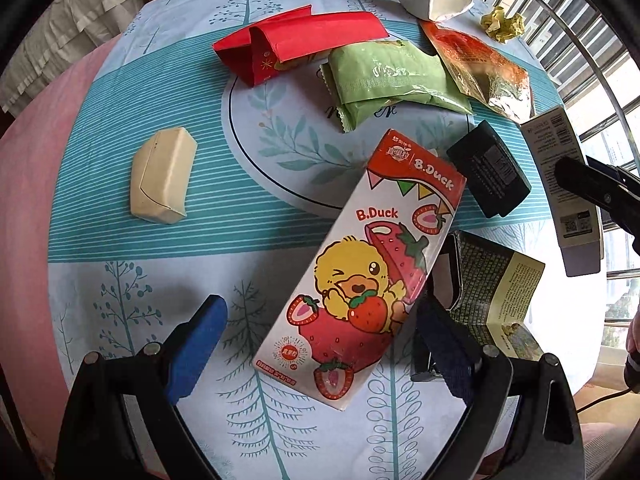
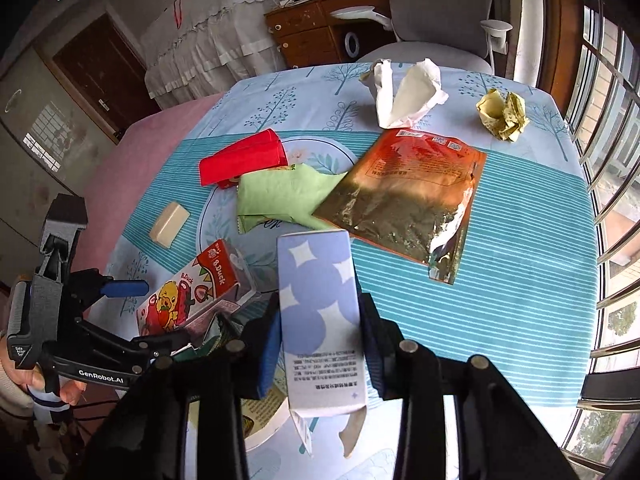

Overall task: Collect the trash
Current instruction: 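Grasp the B.Duck juice carton with the left tool while the right grasps a white box, then carry carton and white box down over the bin and open both tools, then raise both tools back toward the table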

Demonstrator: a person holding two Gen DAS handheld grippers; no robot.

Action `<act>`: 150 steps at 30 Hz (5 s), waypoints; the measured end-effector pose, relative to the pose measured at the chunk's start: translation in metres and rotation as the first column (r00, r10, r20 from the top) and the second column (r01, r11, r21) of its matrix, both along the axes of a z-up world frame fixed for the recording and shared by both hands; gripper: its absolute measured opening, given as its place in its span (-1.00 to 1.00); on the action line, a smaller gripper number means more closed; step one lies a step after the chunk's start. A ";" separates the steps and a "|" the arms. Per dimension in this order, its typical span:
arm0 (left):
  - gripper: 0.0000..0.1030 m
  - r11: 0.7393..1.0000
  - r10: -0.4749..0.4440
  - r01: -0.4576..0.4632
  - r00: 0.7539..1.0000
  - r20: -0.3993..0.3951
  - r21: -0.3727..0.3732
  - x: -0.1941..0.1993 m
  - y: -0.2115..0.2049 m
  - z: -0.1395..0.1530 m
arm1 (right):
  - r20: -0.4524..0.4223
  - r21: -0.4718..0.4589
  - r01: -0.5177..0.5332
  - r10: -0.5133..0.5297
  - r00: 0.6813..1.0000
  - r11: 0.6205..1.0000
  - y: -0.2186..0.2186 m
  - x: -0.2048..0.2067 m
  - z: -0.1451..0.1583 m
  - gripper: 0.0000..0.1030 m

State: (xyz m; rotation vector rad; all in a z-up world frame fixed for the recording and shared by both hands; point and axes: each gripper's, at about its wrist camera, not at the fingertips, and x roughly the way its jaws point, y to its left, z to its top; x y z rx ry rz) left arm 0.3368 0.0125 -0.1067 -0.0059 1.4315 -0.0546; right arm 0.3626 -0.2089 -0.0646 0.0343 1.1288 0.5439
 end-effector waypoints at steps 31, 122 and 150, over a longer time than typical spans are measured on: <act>-0.04 0.997 -0.060 0.069 0.958 0.281 -0.023 -0.103 0.029 0.098 | 0.075 0.092 0.121 -0.128 0.989 0.988 0.041 -0.120 0.051 -0.30; 0.78 0.978 -0.209 0.209 0.976 -0.059 -0.013 -0.296 -0.012 -0.251 | -0.408 -0.044 0.591 -0.555 0.725 0.805 0.015 -0.326 -0.335 0.41; 0.85 0.969 -0.239 0.245 0.963 0.123 -0.036 -0.315 -0.004 -0.040 | -0.300 -0.040 0.622 -0.604 0.739 0.782 0.022 -0.372 -0.141 0.42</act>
